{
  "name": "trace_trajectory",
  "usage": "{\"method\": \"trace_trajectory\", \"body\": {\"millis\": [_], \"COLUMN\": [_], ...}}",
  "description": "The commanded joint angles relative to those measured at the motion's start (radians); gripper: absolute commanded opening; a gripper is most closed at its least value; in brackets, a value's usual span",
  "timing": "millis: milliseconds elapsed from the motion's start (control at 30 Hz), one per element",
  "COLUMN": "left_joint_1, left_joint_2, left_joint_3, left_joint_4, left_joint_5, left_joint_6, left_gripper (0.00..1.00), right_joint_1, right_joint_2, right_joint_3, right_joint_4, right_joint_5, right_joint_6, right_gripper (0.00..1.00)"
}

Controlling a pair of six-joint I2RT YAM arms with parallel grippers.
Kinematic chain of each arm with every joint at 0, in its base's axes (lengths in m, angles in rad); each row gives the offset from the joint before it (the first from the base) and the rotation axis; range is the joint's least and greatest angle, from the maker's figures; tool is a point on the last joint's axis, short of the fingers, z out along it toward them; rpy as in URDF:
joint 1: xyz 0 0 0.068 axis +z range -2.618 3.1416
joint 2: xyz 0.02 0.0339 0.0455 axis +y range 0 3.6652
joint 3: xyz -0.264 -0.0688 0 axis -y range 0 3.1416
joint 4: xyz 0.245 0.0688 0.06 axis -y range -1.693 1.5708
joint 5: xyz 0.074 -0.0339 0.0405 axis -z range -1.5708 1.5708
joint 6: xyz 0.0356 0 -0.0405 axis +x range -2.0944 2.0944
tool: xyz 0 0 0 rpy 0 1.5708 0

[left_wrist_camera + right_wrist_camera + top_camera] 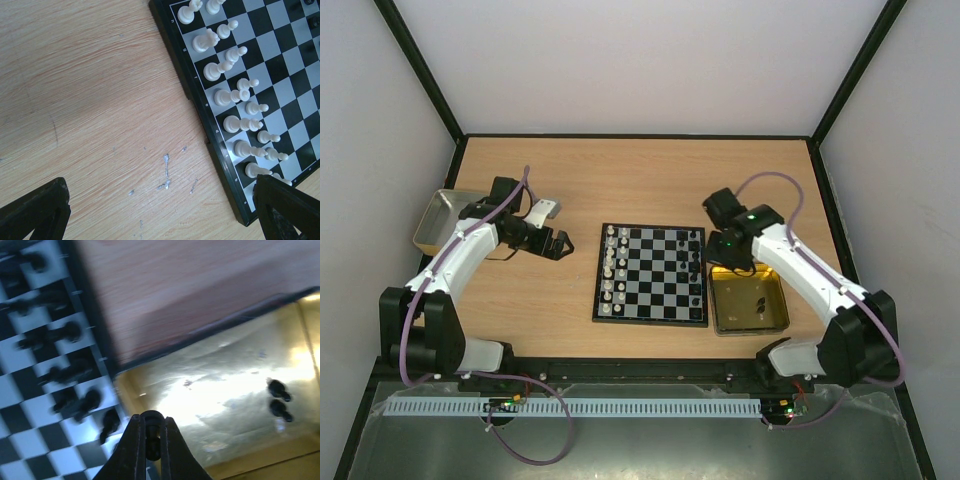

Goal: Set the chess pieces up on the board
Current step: Pick up the chess piece from the storage box, then place the chess piece on the chessboard.

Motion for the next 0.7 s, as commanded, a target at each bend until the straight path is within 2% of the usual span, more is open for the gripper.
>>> {"method": "trace_trajectory", "body": {"millis": [0,233,667], "left_joint_1": [-0.001,-0.001,-0.009], "left_joint_2": [-0.012,-0.014,0.005], "left_joint_3": [-0.012,-0.011,-0.005], "left_joint_4": [-0.001,-0.001,-0.012], "left_joint_5": [0.005,0.003,0.009], "left_joint_6": [-0.002,-0.004,0.003], "left_gripper": [0.99,0.99,0.99], "right_joint_1": [0.137,0.26,0.268], "right_joint_2": [0.08,0.204,0.299], "right_joint_3": [0.068,0.116,0.04], "right_joint_4": [-0.051,-0.022,0.089], "right_joint_5": [0.001,-0.034,-0.113], "right_joint_6": [0.054,0.015,-0.02], "right_gripper": [0.02,0.03,0.04]}}
